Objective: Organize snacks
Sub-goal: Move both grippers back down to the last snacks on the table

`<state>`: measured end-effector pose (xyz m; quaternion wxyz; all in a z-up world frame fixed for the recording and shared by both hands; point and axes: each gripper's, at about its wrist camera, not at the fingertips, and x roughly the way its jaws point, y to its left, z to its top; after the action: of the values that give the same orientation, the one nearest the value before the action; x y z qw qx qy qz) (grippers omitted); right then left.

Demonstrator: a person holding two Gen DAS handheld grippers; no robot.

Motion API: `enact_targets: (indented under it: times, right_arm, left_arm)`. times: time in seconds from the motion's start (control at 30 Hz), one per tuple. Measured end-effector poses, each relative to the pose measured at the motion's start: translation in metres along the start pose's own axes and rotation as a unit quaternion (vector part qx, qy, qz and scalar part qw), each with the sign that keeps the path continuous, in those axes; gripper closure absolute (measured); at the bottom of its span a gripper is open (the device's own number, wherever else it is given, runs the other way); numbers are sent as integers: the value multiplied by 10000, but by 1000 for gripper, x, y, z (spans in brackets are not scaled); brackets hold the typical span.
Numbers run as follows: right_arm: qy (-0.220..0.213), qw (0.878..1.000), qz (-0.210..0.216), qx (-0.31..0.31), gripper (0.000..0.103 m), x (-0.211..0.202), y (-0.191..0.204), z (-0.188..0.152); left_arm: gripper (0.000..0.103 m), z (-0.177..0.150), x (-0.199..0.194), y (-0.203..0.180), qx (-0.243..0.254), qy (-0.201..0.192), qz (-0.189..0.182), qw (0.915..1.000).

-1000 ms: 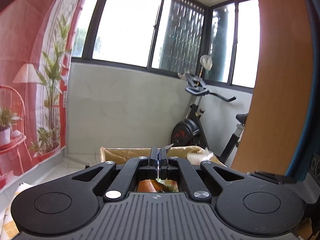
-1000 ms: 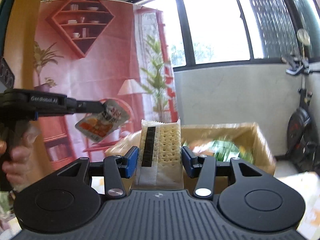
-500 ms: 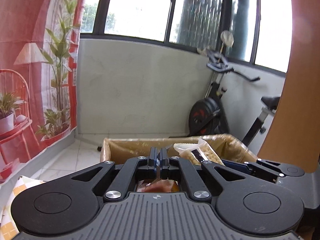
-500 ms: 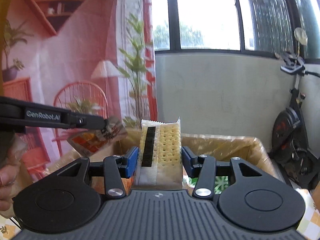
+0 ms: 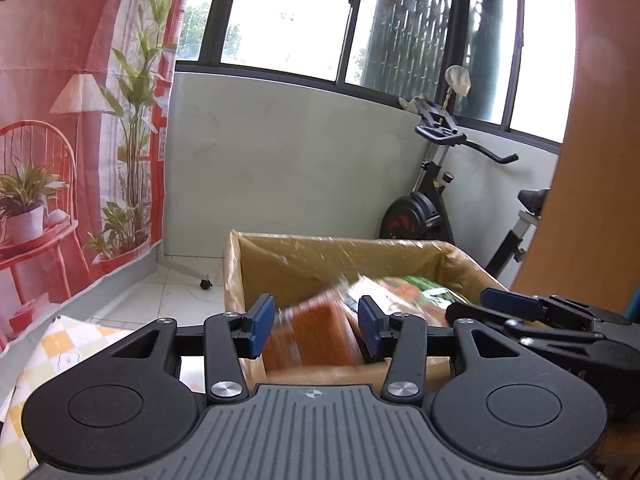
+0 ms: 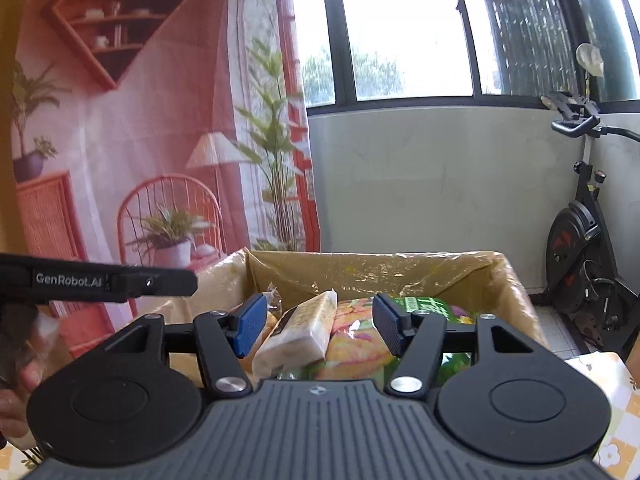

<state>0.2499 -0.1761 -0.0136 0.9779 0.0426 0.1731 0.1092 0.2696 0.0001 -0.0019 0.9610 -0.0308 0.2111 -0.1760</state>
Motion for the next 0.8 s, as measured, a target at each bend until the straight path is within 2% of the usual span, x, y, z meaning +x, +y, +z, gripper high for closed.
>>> enact_targets:
  times: [0.3,0.6,0.8]
  right_arm:
    - [-225,9995,203,22,41,-73,-1,-42]
    - [404,9989,174,189,43,-75,-13,-104]
    - [946,9954,107,-72,49,-61,-17,-143]
  left_arm:
    - [55,-55,-34,-20,-65,61,-121,9999]
    - [55,-112,-9,-17,-444,721,-62,9964]
    - [55,-134,4,-9,-685,984,-52,9928]
